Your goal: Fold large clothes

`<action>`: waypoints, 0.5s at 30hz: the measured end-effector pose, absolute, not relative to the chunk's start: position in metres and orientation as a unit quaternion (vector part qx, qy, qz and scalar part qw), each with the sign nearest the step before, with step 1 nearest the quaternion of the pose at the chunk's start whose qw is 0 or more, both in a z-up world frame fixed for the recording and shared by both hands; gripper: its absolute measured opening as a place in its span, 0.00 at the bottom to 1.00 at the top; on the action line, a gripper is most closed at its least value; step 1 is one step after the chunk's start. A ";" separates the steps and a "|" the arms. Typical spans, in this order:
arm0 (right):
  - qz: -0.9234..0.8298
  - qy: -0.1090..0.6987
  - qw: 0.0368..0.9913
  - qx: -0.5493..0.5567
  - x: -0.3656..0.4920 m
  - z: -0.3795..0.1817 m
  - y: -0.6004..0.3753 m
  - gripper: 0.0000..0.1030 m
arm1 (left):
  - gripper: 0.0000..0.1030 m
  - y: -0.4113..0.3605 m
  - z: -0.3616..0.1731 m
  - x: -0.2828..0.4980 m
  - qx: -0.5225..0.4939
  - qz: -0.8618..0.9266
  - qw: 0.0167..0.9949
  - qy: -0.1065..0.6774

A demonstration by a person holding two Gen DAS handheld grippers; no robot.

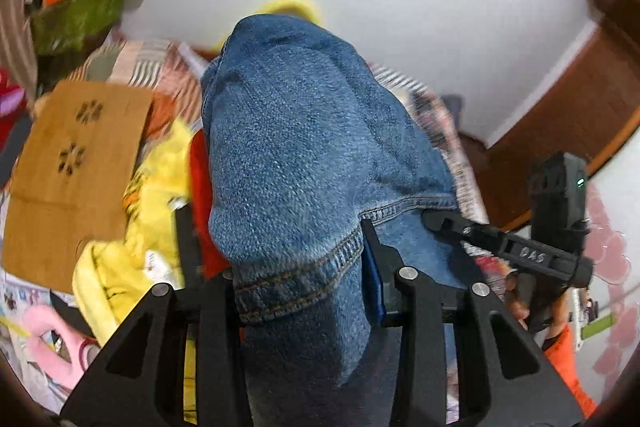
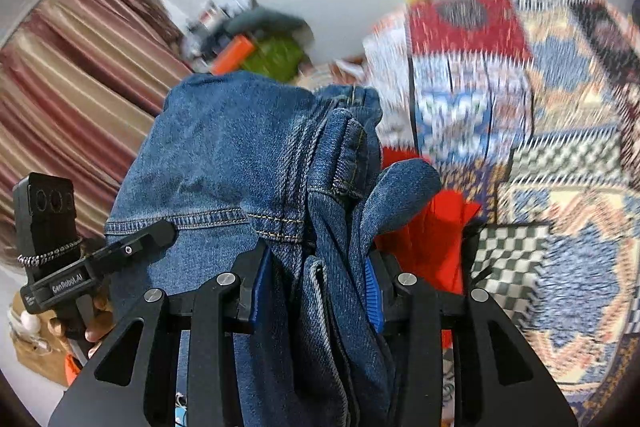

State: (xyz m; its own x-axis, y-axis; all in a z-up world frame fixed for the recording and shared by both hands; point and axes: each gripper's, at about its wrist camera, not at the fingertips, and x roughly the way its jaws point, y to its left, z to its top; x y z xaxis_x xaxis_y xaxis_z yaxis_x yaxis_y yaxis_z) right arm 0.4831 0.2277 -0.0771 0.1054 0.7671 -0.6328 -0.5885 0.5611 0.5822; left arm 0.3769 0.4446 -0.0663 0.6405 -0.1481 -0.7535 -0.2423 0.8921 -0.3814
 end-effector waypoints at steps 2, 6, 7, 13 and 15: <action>0.449 0.501 0.737 0.068 0.488 -0.102 0.247 0.37 | 0.40 0.458 -0.092 0.381 -0.226 0.039 0.872 0.433; 0.444 0.496 0.746 0.037 0.489 -0.121 0.263 0.44 | 0.47 0.470 -0.114 0.376 -0.208 0.054 0.876 0.433; 0.445 0.492 0.747 0.033 0.488 -0.122 0.265 0.46 | 0.49 0.474 -0.118 0.376 -0.209 0.052 0.876 0.431; 0.433 0.504 0.747 0.007 0.484 -0.103 0.258 0.54 | 0.59 0.462 -0.100 0.372 -0.179 0.062 0.879 0.437; 0.426 0.497 0.755 -0.005 0.482 -0.097 0.253 0.54 | 0.63 0.454 -0.094 0.370 -0.151 0.086 0.884 0.434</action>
State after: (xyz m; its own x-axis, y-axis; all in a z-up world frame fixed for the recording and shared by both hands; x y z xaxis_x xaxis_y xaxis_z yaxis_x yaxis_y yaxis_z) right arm 0.4815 0.2530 -0.0968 0.1416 0.6393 -0.7558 -0.6494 0.6363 0.4165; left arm 0.3695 0.4543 -0.0945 0.6082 0.0204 -0.7935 -0.2832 0.9395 -0.1929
